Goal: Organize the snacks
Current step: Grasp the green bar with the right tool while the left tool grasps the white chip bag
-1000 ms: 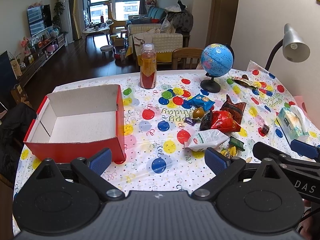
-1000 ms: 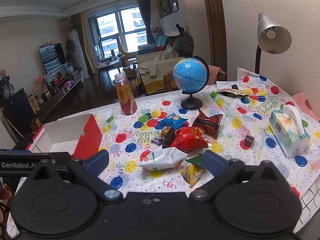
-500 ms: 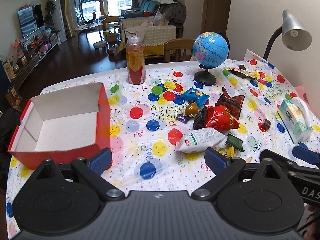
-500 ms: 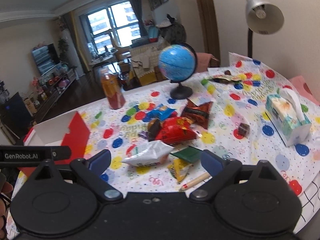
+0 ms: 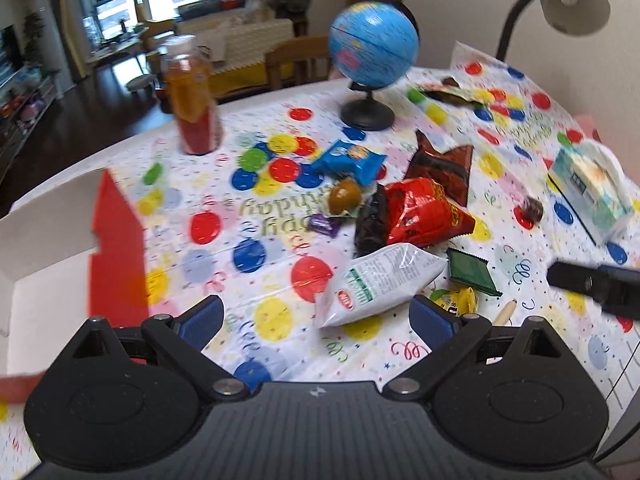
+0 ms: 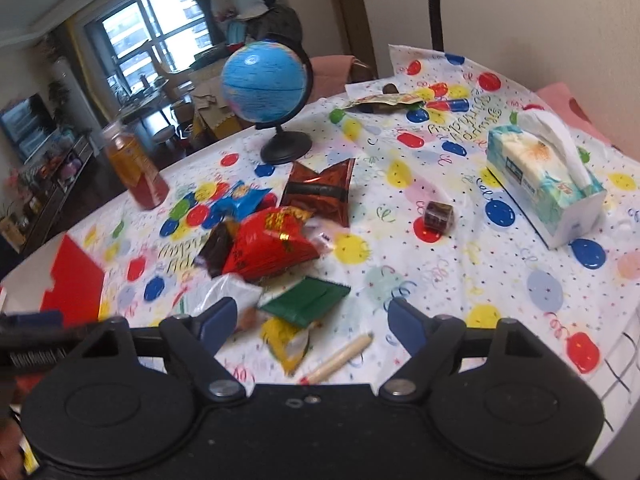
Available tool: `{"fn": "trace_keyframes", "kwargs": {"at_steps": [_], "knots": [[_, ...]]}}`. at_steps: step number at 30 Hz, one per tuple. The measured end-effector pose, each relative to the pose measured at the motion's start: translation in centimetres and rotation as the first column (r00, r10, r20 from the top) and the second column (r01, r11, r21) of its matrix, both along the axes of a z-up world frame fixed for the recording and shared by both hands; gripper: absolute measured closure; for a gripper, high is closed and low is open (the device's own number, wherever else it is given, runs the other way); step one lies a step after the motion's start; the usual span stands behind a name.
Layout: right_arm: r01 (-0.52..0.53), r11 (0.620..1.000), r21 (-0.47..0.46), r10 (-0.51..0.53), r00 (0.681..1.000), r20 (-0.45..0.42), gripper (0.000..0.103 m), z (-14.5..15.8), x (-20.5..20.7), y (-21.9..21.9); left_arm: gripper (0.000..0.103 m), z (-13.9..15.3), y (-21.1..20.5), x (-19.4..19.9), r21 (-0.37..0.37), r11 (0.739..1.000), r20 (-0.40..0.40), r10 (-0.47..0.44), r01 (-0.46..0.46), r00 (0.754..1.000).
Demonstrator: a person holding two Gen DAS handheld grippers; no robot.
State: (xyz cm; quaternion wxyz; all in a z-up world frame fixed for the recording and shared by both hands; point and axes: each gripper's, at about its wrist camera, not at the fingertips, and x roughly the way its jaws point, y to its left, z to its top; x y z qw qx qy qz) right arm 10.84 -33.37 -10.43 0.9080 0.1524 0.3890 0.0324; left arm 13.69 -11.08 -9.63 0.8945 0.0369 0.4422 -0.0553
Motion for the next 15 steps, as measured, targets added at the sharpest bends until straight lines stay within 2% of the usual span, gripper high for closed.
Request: {"fn": "trace_keyframes", "kwargs": {"at_steps": [5,12,15], "knots": [[0.044,0.998,0.051,-0.040,0.996,-0.084,0.021,-1.5,3.6,0.0,0.004,-2.1,-1.4,2.3,0.014,0.997,-0.050,-0.080,0.081,0.996],[0.092,0.992,0.091,-0.070,0.973,-0.220,0.021,-4.4,7.9,0.9,0.004,-4.7,-3.6,4.1,0.110,0.974,-0.071,-0.193,0.200,0.979],[0.110,0.990,0.093,-0.082,0.961,-0.263,0.022,-5.4,9.2,1.3,0.004,-5.6,-4.0,4.9,0.118,0.967,-0.093,-0.213,0.224,0.973]]}}
